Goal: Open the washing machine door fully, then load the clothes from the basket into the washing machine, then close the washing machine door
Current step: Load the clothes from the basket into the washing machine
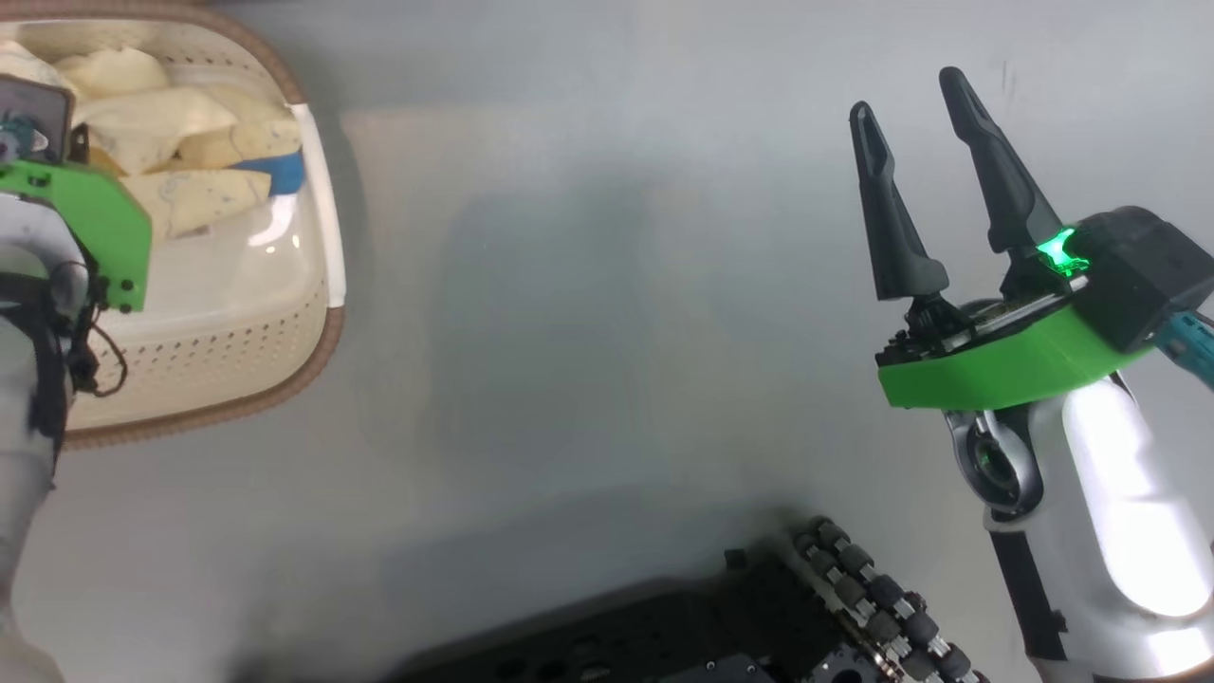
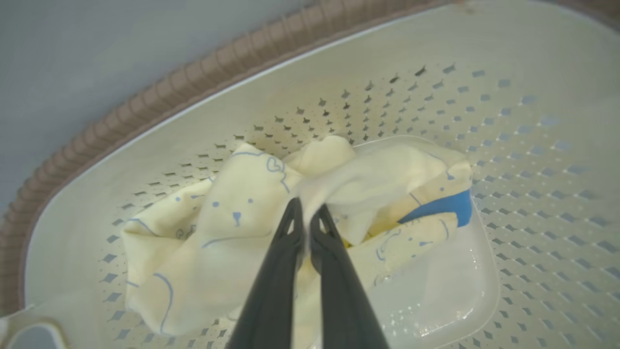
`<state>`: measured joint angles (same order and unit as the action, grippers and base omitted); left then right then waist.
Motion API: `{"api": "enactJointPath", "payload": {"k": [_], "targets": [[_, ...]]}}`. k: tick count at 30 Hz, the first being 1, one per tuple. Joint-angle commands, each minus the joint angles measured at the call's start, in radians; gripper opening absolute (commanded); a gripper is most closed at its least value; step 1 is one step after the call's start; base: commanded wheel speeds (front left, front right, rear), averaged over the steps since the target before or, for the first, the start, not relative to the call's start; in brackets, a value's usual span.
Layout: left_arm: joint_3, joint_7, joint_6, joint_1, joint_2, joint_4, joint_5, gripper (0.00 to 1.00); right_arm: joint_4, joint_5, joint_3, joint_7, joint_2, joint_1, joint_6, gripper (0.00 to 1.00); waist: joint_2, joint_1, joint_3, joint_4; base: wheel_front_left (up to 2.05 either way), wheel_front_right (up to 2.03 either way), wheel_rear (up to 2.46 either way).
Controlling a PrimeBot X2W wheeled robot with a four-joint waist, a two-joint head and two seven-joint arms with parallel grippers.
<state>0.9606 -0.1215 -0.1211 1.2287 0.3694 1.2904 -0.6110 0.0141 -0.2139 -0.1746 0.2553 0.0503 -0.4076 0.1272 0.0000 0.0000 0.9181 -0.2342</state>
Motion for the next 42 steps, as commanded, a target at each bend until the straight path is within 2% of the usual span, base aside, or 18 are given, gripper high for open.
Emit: {"api": "enactJointPath", "payload": {"k": [1, 6, 12, 14, 21, 27, 31, 36, 42], "targets": [[-0.029, -0.022, 0.010, -0.020, 0.032, -0.001, -0.011, 0.00, 0.020, -0.001, -0.008, 0.006, 0.000, 0.038, 0.003, 1.00, 0.0000, 0.0000, -0.039, 0.020, 0.00, 0.00, 0.00], [-0.057, -0.101, 0.008, -0.064, 0.008, -0.015, -0.047, 0.00, 0.002, 0.013, 0.005, 0.006, 0.000, 0.040, 0.003, 1.00, 0.0000, 0.0000, -0.097, 0.052, 0.00, 0.00, 0.00], [-0.107, -0.139, 0.013, -0.106, 0.003, -0.077, -0.080, 0.00, -0.017, 0.029, 0.008, 0.006, 0.000, 0.044, 0.003, 1.00, 0.0000, 0.0000, -0.143, 0.087, 0.00, 0.00, 0.00], [-0.131, -0.139, 0.037, -0.122, 0.016, -0.143, -0.070, 0.00, -0.020, 0.032, 0.011, 0.006, 0.000, 0.045, 0.003, 1.00, 0.0000, 0.0000, -0.151, 0.095, 0.00, 0.00, 0.00], [-0.305, -0.140, 0.141, -0.285, 0.075, -0.467, 0.006, 0.00, -0.035, 0.040, 0.020, 0.006, 0.000, 0.065, 0.003, 1.00, 0.0000, 0.0000, -0.195, 0.117, 0.00, 0.00, 0.00], [-0.450, -0.140, 0.193, -0.444, 0.084, -0.687, 0.096, 0.00, -0.051, 0.040, 0.020, 0.006, 0.001, 0.074, 0.003, 1.00, 0.0000, 0.0000, -0.251, 0.148, 0.00, 0.00, 0.00], [-0.523, -0.140, 0.202, -0.523, 0.070, -0.800, 0.158, 0.00, -0.068, 0.038, 0.008, 0.006, 0.005, 0.075, 0.003, 1.00, 0.0000, 0.0000, -0.290, 0.175, 0.00, 0.00, 0.00], [-0.603, -0.140, 0.192, -0.606, 0.055, -0.918, 0.212, 0.00, -0.088, 0.033, 0.004, 0.006, 0.010, 0.075, 0.003, 1.00, 0.0000, 0.0000, -0.340, 0.199, 0.00, 0.00, 0.00], [-0.674, -0.140, 0.185, -0.673, 0.044, -1.015, 0.262, 0.00, -0.107, 0.025, 0.004, 0.006, 0.017, 0.082, 0.003, 1.00, 0.0000, 0.0000, -0.390, 0.210, 0.00, 0.00, 0.00]]}}
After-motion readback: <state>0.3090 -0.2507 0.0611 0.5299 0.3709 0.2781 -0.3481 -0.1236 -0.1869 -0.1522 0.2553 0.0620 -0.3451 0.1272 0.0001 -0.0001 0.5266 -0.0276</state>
